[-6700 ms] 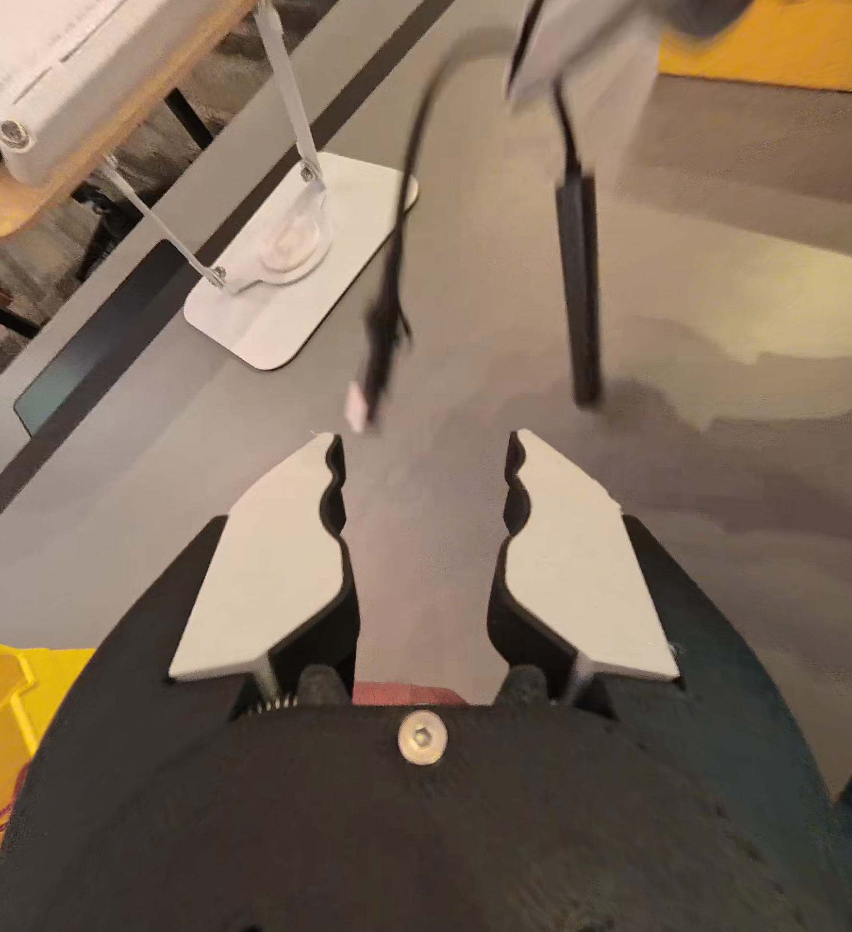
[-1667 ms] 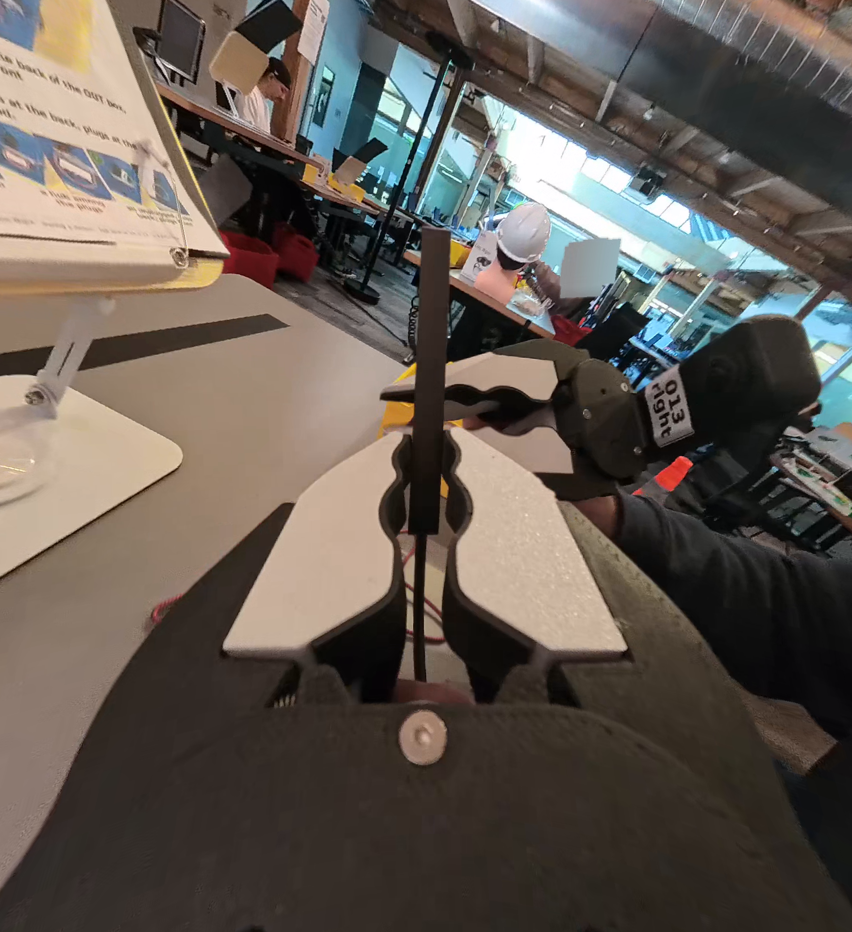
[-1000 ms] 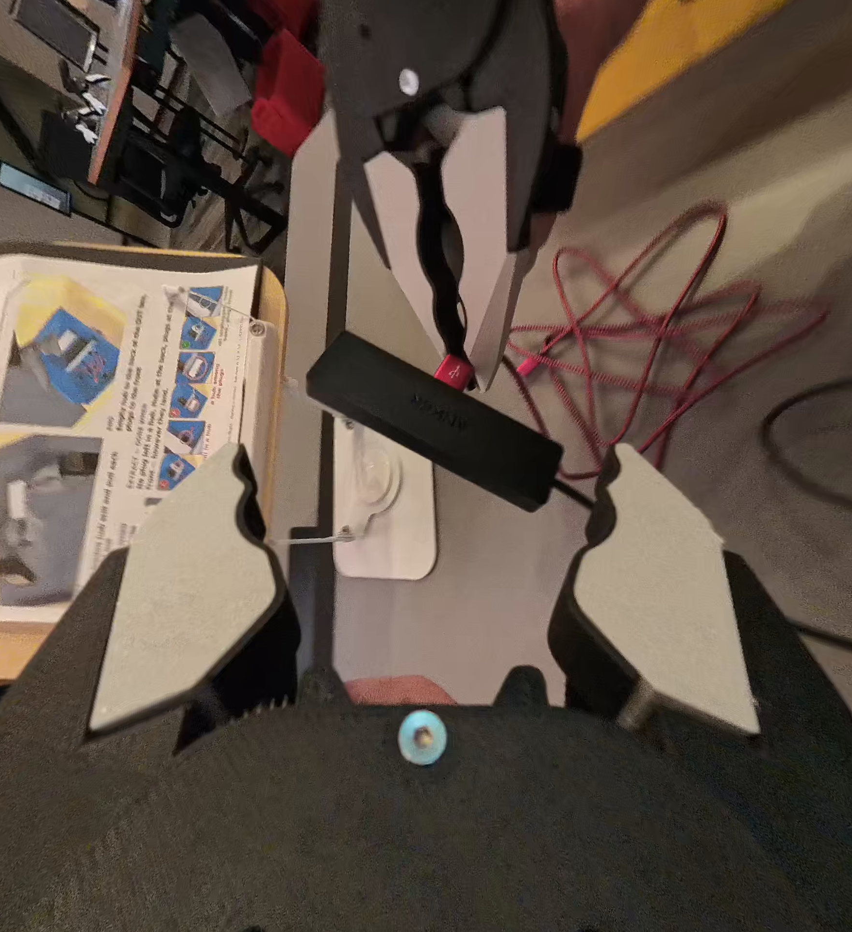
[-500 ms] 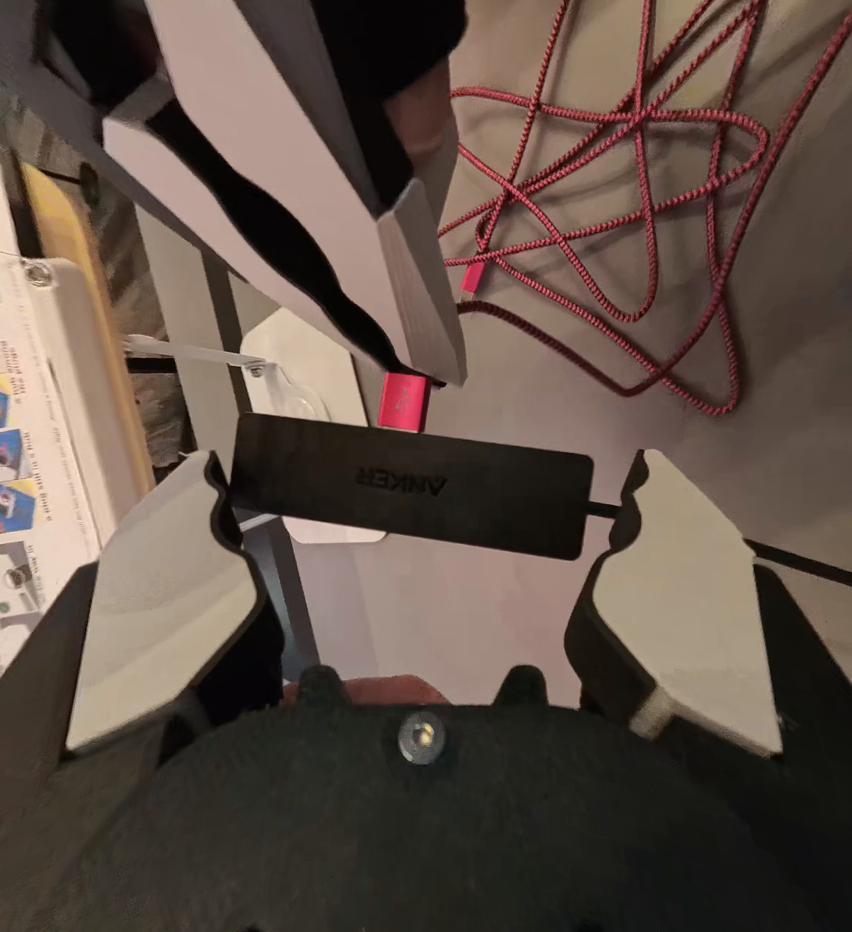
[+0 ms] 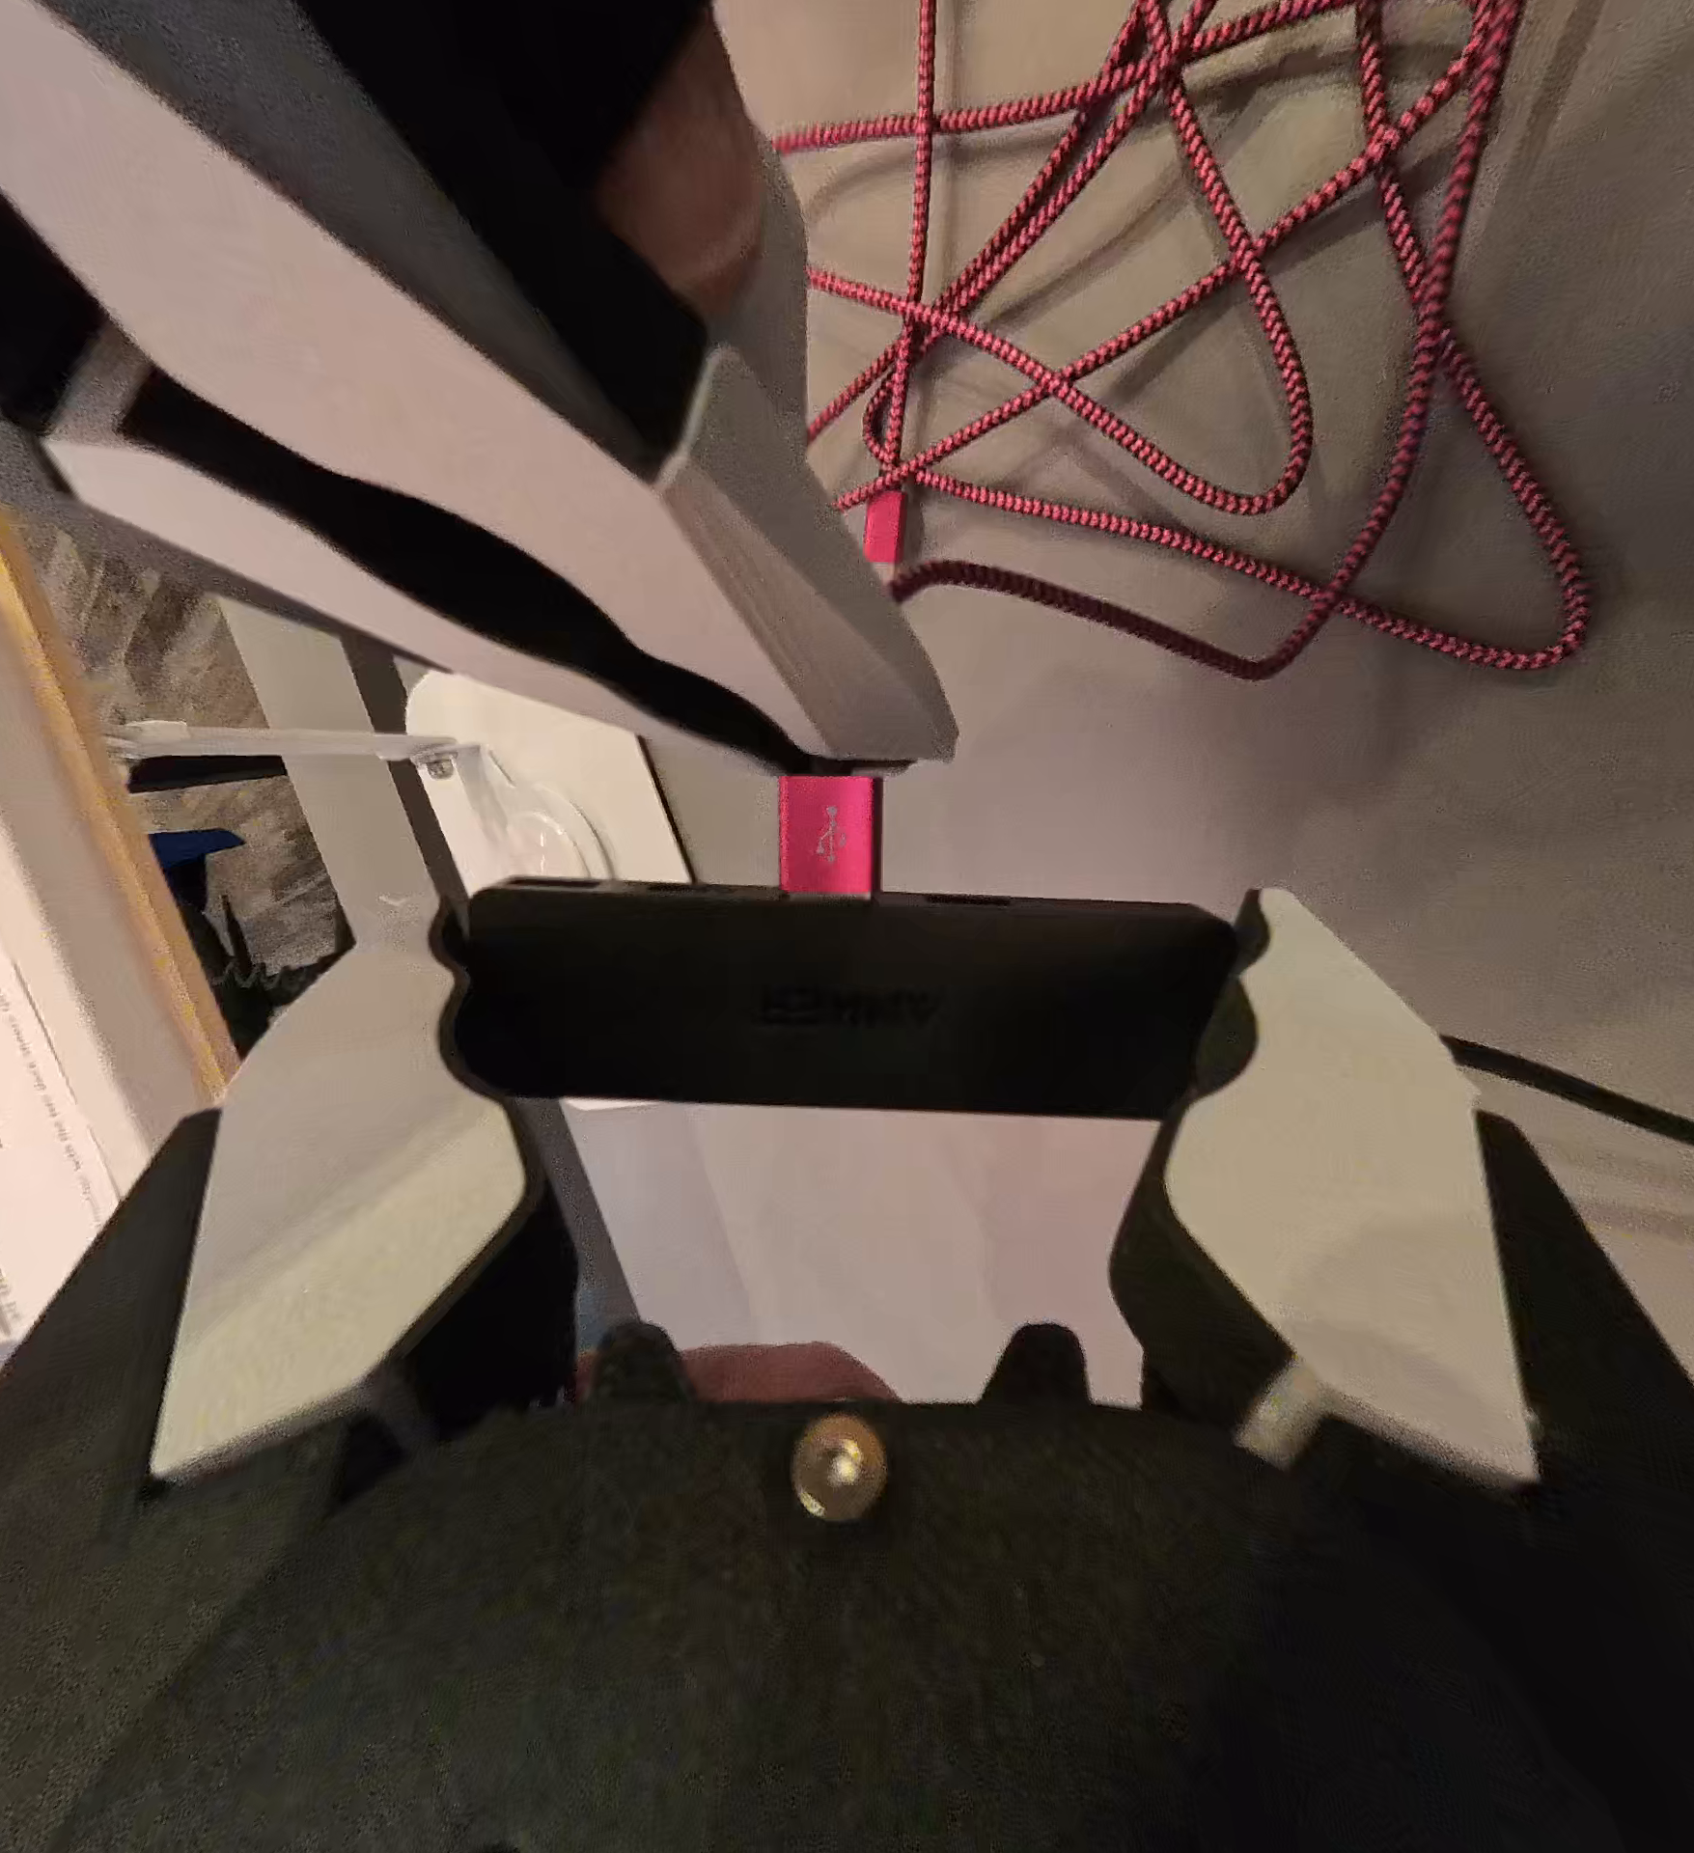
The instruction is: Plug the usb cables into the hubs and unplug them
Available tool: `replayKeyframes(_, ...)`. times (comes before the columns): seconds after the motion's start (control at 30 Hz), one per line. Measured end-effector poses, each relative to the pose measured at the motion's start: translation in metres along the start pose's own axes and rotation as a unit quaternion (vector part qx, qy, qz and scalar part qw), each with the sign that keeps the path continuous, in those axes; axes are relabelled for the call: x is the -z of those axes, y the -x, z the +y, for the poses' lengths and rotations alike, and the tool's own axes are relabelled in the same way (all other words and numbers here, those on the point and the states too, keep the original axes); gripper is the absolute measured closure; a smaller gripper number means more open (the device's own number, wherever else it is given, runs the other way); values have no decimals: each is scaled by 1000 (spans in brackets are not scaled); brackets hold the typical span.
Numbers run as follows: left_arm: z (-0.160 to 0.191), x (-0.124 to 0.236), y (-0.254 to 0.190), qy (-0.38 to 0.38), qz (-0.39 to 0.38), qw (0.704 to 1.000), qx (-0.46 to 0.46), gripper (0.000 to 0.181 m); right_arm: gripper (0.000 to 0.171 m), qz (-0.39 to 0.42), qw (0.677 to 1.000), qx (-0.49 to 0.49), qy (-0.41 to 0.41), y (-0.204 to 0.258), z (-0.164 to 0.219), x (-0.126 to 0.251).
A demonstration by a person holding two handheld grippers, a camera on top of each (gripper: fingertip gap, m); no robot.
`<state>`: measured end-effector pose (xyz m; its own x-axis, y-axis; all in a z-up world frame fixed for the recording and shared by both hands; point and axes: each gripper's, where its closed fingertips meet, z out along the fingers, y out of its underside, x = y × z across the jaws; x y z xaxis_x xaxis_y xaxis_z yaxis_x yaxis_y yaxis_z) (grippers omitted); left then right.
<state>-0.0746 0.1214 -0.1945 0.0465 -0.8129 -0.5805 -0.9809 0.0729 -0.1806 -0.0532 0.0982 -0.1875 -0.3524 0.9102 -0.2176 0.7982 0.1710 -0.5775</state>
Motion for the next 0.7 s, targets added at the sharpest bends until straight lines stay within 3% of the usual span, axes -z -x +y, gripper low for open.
replayKeyframes(0.17,8,-1,9,8,-2,999,32,48,169,28,998,7,-49,-10,-10,5)
replayKeyframes(0.33,16,8,12,-25,81,985,147,48,161,160,972,79,-153,-22,-32,31)
replayKeyframes(0.47,20,16,8,-45,153,964,211,48,152,243,939,152,-189,-10,-38,37)
replayKeyframes(0.57,13,24,11,-77,180,952,233,48,143,226,936,143,-227,-4,-42,31)
replayKeyframes(0.7,-2,32,11,-131,205,937,251,48,139,185,920,75,-336,-10,-55,41)
